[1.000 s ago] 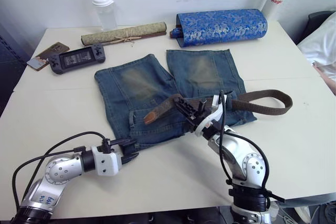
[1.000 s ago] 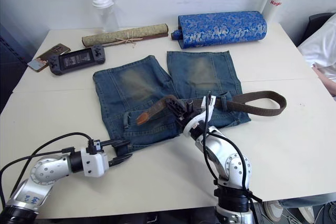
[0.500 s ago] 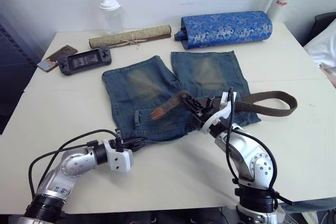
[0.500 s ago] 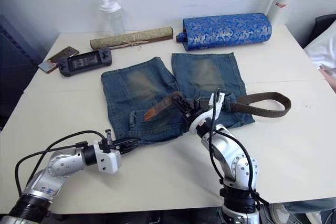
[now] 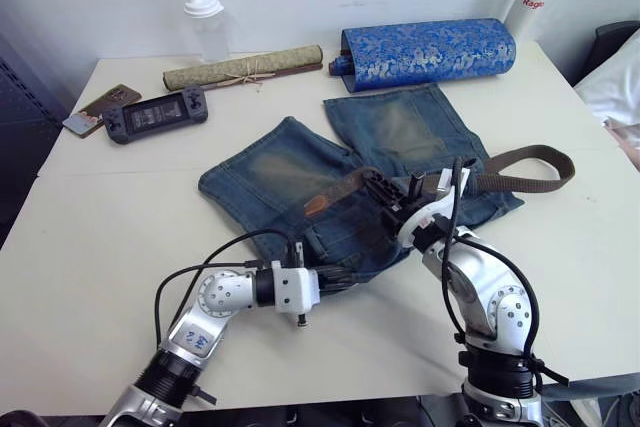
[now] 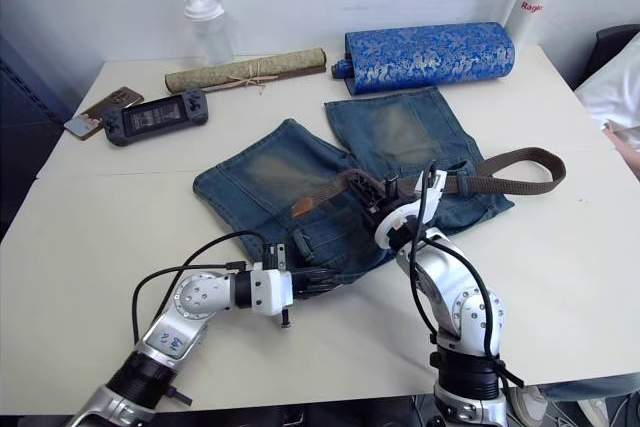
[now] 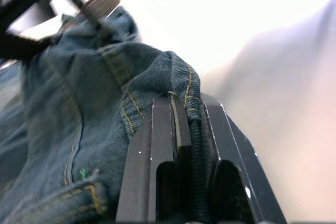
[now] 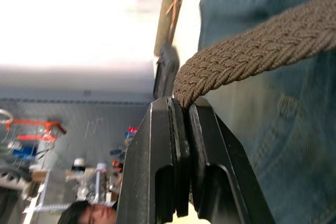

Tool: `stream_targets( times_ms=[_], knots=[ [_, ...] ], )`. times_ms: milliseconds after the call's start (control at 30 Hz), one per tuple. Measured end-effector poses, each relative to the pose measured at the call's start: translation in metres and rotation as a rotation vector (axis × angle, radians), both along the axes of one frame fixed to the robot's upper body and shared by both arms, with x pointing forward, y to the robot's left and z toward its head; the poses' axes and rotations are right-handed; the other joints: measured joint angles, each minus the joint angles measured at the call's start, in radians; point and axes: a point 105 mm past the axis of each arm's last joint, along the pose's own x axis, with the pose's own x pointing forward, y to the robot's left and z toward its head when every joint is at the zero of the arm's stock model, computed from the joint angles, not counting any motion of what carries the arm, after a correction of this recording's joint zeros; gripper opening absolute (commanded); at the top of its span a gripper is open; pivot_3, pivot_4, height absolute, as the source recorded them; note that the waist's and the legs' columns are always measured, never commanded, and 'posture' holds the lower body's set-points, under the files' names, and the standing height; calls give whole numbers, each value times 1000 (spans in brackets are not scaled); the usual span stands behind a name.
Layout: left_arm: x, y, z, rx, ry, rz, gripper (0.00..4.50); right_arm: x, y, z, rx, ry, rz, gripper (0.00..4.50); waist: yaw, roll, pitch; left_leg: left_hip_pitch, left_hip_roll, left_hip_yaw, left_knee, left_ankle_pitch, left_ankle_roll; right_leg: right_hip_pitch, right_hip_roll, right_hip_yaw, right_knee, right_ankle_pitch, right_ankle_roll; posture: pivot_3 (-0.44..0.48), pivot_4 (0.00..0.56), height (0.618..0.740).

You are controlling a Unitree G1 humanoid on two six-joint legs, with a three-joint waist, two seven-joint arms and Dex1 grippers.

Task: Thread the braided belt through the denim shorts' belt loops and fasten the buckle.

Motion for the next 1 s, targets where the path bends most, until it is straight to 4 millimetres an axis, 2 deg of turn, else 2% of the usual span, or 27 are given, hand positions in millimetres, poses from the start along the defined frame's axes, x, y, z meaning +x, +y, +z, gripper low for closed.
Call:
stream_targets(
  times_ms=[67,300,400,533,700,833,1000],
  knots=[
    [2,0,-2,13,9,9,47,0,-1,0,-5,-1,1,0,-3,0,0,0,0,0,0,0,0,0,0,0,0,0,0,0,150,717],
    [-2,14,-1,76,-10,17,3203,0,-8,1,-13,-4,-3,0,-14,0,0,0,1,0,0,0,0,0,-1,2,-1,0,0,0,150,717],
    [-6,24,6,86,5,35,3203,2,-12,0,-13,0,-12,0,-17,-1,0,0,1,-1,-1,0,0,0,-1,2,-1,0,0,0,150,717],
    [-8,44,26,66,-3,89,3203,3,-14,-2,-22,4,-11,0,-17,-1,1,0,1,-1,-1,0,0,0,-1,2,-1,0,-1,0,150,717],
    [-18,68,45,18,35,157,3203,-2,-3,-11,-50,6,40,0,-18,-1,1,0,1,-1,-1,-1,-1,0,-1,2,-2,0,-1,0,150,717],
    [-28,102,38,55,75,255,3203,-6,4,-23,-70,9,68,0,-17,-1,1,0,1,-1,-2,-1,-1,0,0,2,-7,-1,-1,0,150,717],
    [-28,121,35,62,57,330,3203,-6,5,-32,-92,6,75,0,-14,-1,1,0,1,-1,-1,-2,1,0,-1,2,-7,0,-1,0,150,717]
  ],
)
